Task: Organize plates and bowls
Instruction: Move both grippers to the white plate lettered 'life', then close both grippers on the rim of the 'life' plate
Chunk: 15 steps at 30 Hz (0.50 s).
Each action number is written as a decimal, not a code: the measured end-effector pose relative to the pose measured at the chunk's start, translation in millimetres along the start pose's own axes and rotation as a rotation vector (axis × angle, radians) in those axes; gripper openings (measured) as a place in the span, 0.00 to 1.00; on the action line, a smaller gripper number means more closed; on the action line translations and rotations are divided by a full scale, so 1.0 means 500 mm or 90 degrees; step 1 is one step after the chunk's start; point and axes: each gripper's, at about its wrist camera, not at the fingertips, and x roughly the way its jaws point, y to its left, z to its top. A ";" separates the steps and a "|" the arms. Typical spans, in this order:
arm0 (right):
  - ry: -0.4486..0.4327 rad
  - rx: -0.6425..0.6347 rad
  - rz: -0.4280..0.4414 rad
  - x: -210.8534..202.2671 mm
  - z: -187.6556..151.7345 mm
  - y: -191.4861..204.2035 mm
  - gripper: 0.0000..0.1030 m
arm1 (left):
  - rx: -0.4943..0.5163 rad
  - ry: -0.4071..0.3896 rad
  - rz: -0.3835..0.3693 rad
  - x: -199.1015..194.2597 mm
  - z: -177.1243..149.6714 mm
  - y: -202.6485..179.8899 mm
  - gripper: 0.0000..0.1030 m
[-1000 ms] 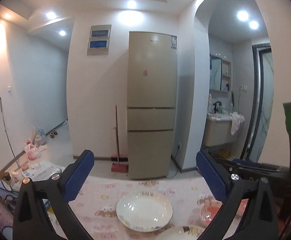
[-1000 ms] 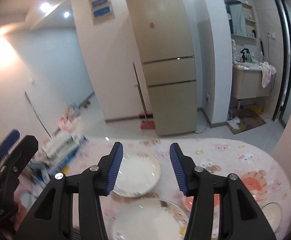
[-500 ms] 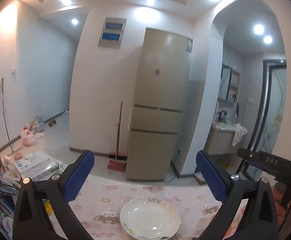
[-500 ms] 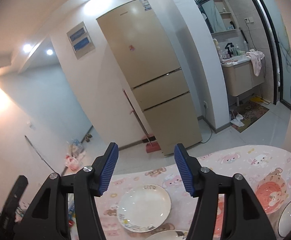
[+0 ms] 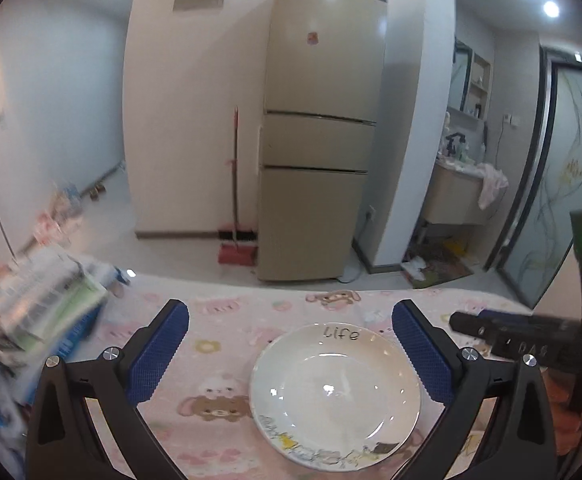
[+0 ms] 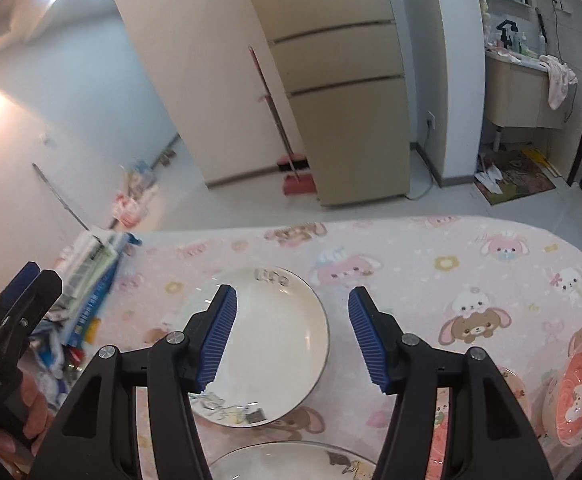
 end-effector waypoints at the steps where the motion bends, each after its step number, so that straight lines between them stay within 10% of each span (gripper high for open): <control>1: 0.007 -0.003 -0.007 0.010 -0.002 -0.001 0.56 | -0.011 0.027 -0.008 0.027 -0.007 0.009 1.00; 7: 0.037 -0.031 -0.049 0.079 -0.023 0.009 0.56 | -0.039 0.118 -0.001 0.128 -0.047 0.064 0.88; 11: 0.064 -0.024 -0.038 0.114 -0.031 -0.001 0.56 | -0.085 0.200 -0.032 0.191 -0.091 0.098 0.51; 15: 0.094 -0.001 -0.030 0.144 -0.039 -0.016 0.53 | -0.089 0.229 -0.005 0.230 -0.118 0.115 0.51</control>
